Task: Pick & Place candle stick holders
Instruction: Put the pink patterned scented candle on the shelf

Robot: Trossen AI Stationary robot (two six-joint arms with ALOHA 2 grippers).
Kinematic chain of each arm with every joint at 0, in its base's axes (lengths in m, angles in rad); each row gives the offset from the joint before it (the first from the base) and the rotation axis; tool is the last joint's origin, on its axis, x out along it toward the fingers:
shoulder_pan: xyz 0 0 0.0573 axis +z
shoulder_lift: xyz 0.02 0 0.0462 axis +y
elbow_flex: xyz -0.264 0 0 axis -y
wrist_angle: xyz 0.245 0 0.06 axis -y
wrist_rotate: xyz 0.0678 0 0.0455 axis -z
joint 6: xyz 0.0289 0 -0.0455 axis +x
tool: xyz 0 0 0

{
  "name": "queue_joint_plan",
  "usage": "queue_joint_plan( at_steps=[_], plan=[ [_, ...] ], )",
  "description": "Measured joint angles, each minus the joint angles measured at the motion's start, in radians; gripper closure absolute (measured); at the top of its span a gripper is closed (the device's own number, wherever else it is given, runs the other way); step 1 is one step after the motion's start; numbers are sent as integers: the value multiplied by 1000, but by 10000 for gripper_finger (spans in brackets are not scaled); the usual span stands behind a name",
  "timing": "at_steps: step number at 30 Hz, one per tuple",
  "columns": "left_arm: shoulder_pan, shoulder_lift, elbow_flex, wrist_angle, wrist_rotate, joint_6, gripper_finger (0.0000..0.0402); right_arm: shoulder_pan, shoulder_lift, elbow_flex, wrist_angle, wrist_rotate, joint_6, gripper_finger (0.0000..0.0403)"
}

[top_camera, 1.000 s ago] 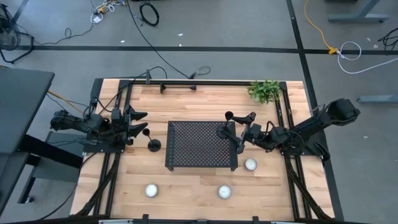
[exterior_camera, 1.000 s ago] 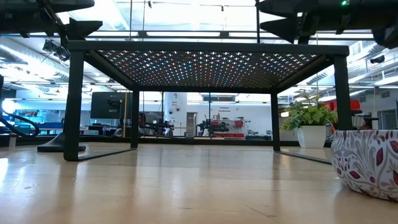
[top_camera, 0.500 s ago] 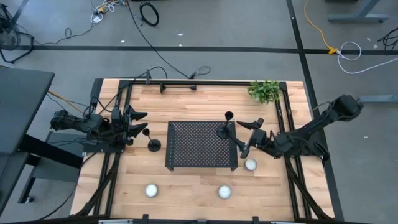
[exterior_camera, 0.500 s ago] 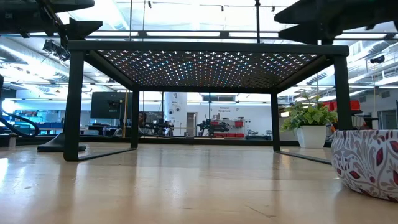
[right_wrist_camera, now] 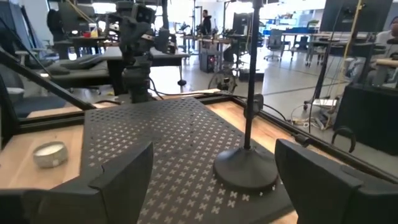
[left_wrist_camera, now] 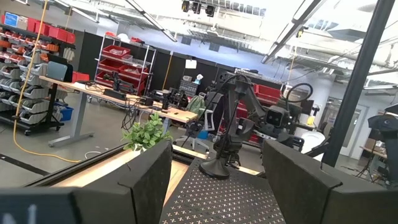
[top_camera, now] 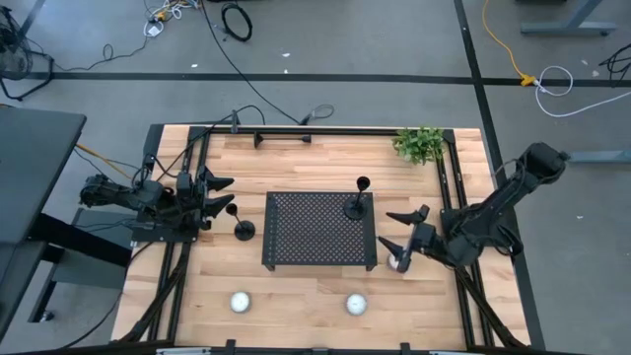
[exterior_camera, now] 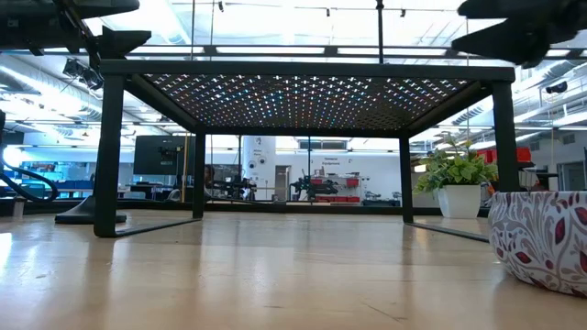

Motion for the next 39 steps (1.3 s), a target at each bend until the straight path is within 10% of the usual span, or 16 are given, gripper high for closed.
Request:
queue_joint_plan(
  at_steps=[20,39],
  plan=[
    [-1,0,0,-1,3,0,149,203,0,0,-317,56,502,72],
    [-1,0,0,0,0,-18,149,155,0,0,-962,-487,1214,72]
  ],
)
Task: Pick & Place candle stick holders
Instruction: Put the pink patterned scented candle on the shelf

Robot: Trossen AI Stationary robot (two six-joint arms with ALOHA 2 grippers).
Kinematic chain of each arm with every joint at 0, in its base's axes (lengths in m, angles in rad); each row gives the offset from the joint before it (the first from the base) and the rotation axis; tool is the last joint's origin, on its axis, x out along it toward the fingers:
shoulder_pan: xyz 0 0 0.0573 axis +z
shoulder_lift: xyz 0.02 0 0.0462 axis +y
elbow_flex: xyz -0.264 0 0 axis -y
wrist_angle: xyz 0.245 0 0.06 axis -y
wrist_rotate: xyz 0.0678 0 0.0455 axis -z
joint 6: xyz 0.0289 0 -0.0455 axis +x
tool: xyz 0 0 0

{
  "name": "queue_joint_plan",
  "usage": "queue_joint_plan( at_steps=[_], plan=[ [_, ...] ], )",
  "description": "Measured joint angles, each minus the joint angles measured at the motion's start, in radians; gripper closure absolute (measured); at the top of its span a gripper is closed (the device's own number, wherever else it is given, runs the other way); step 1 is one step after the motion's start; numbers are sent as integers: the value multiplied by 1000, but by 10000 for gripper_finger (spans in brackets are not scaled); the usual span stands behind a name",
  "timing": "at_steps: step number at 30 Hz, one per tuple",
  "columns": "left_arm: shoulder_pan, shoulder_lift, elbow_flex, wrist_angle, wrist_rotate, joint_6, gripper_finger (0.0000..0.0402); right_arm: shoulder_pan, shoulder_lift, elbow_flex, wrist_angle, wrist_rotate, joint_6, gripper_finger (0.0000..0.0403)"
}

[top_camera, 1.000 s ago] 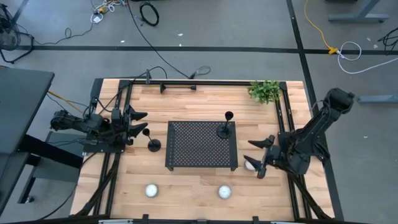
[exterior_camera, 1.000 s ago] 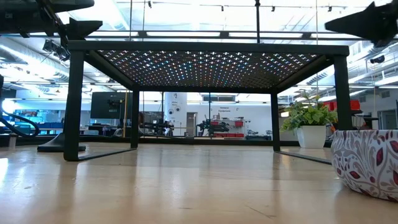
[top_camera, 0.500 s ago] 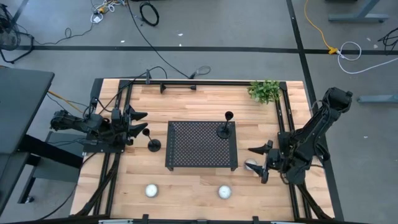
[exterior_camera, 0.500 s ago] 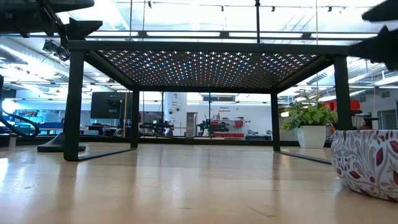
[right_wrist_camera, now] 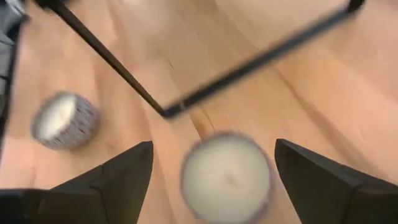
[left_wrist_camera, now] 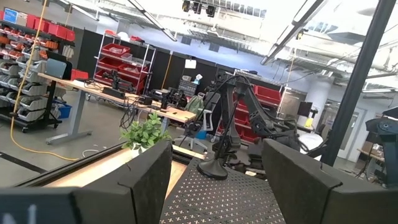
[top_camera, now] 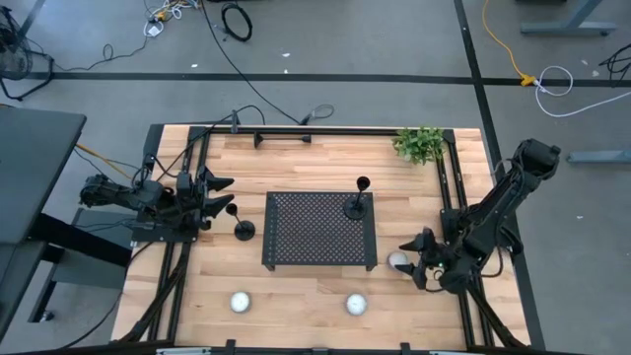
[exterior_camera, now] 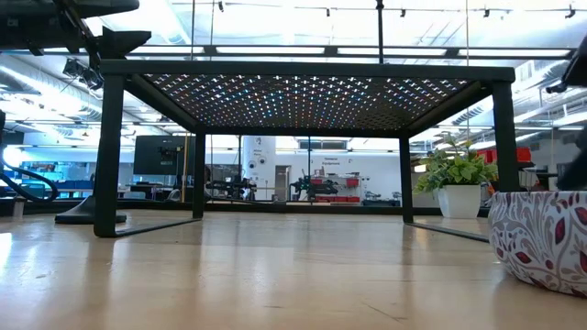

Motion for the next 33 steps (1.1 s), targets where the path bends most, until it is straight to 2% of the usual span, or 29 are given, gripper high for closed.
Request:
queue_joint_plan(
  at_steps=[7,11,33],
  plan=[
    [0,0,0,0,0,0,149,-50,0,0,-11,-214,20,72],
    [0,0,0,0,-14,1,149,-73,0,0,-23,-293,41,72],
    [0,0,0,0,-15,3,149,-145,1,0,10,-318,44,72]
  ],
)
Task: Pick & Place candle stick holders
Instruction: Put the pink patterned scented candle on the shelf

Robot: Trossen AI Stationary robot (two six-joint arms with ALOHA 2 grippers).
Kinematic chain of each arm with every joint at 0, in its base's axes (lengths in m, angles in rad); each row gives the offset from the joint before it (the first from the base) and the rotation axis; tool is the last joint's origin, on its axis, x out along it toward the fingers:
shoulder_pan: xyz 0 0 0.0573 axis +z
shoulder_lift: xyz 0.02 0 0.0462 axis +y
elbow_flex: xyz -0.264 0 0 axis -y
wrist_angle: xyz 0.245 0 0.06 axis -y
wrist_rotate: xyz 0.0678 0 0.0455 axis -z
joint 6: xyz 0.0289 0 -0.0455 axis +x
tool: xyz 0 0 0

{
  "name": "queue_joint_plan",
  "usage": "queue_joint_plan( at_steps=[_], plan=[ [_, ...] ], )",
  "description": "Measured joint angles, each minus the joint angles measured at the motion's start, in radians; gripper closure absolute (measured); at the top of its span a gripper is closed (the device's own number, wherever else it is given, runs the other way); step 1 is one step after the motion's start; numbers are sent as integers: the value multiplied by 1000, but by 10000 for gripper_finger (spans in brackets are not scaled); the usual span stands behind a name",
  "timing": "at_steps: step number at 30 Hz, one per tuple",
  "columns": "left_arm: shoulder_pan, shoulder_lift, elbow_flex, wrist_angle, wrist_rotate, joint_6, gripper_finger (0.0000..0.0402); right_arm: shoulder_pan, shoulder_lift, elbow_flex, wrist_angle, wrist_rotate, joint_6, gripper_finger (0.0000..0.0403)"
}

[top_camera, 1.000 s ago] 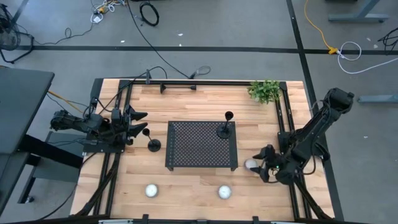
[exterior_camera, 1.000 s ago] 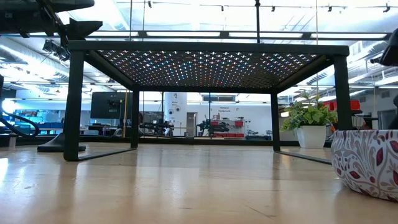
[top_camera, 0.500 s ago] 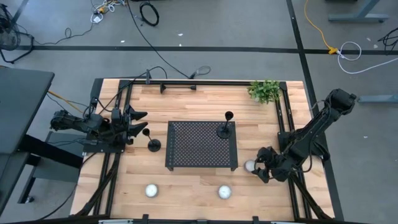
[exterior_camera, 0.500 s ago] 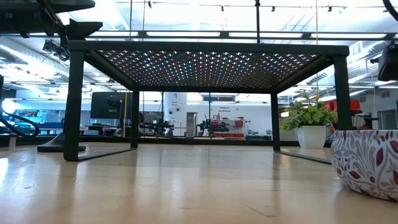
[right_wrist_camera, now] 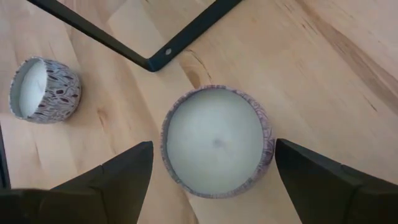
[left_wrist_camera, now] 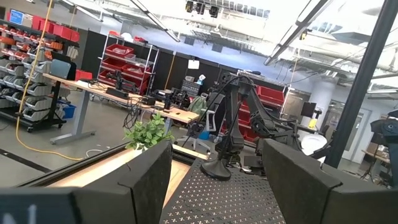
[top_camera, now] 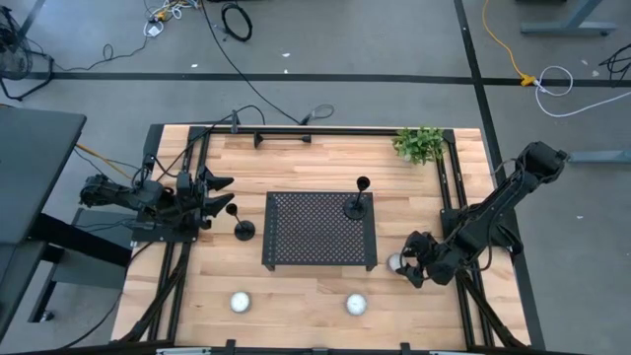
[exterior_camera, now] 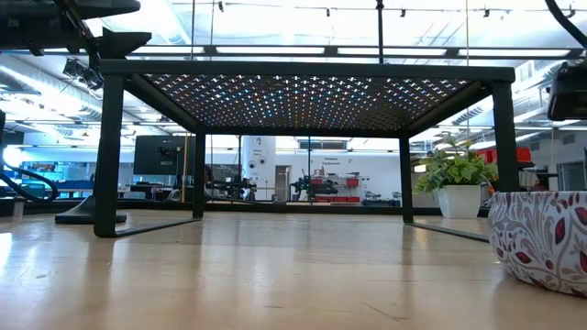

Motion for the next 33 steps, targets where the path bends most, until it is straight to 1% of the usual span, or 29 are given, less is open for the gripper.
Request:
queue_joint_plan(
  at_steps=[9,14,20,23,28,33],
  plan=[
    [0,0,0,0,0,-1,149,-52,0,0,-84,-11,42,73],
    [0,0,0,0,0,-1,149,-76,0,0,-91,-34,45,94],
    [0,0,0,0,0,-1,149,-100,0,0,-91,-37,47,158],
    [0,0,0,0,0,0,149,-112,0,0,-90,-41,47,199],
    [0,0,0,0,0,0,149,-129,0,0,-79,-82,47,272],
    [0,0,0,-2,0,-1,149,-134,0,0,-49,-88,23,347]
  ],
)
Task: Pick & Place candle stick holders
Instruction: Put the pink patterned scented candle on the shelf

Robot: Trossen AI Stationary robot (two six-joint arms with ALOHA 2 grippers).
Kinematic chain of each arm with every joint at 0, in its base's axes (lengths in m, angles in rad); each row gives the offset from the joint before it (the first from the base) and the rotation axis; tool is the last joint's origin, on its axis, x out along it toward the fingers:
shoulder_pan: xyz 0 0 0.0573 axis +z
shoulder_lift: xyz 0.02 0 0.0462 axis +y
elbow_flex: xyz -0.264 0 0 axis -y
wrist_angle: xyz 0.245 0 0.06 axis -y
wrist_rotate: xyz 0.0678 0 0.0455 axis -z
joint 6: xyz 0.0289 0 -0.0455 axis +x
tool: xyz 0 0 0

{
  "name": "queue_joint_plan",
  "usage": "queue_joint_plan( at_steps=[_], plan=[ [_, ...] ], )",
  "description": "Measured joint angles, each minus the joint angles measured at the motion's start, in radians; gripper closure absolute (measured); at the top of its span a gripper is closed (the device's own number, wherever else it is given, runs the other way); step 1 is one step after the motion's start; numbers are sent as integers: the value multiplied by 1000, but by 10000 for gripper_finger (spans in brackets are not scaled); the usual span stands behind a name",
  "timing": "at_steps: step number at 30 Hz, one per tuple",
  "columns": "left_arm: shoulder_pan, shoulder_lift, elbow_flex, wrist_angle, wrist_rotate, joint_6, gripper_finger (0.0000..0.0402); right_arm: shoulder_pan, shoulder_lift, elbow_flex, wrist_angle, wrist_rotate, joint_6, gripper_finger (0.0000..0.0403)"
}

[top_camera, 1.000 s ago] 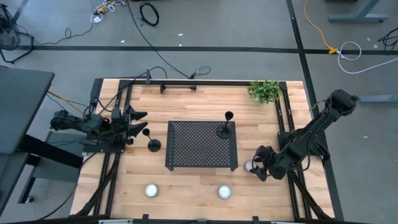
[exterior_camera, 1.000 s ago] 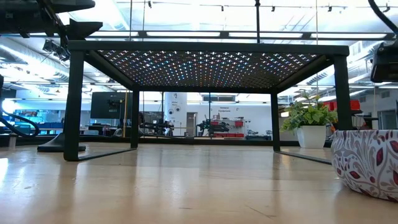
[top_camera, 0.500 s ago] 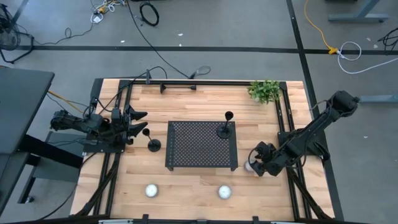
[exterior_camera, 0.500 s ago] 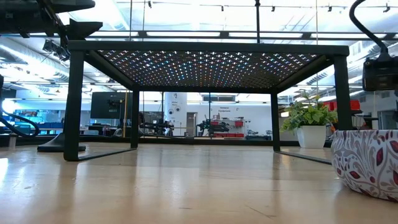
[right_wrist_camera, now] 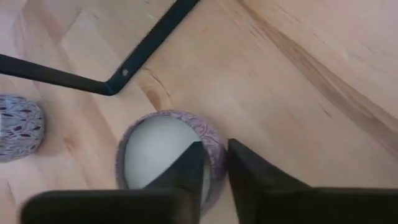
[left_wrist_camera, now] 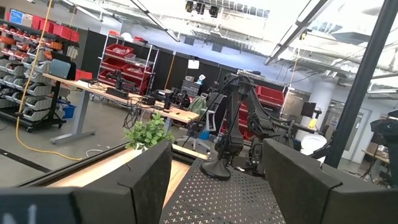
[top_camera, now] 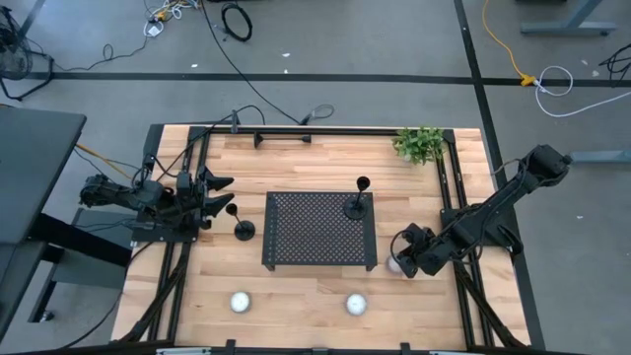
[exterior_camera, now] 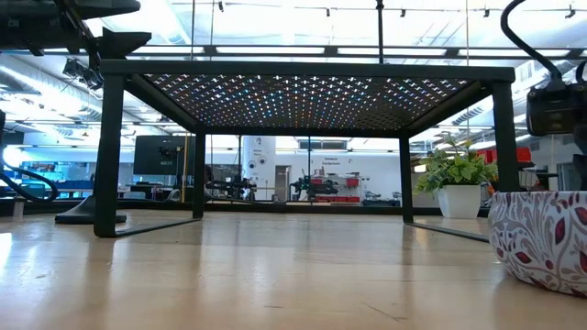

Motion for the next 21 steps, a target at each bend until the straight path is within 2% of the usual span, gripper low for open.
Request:
queue_joint_plan(
  at_steps=[4,15,21],
  plan=[
    [0,0,0,-24,0,0,149,0,1,0,1,-9,-12,395],
    [0,0,0,-47,0,-1,149,-4,1,6,-7,-36,0,401],
    [0,0,0,-47,0,-1,149,-30,1,89,-105,-40,-54,402]
  ],
)
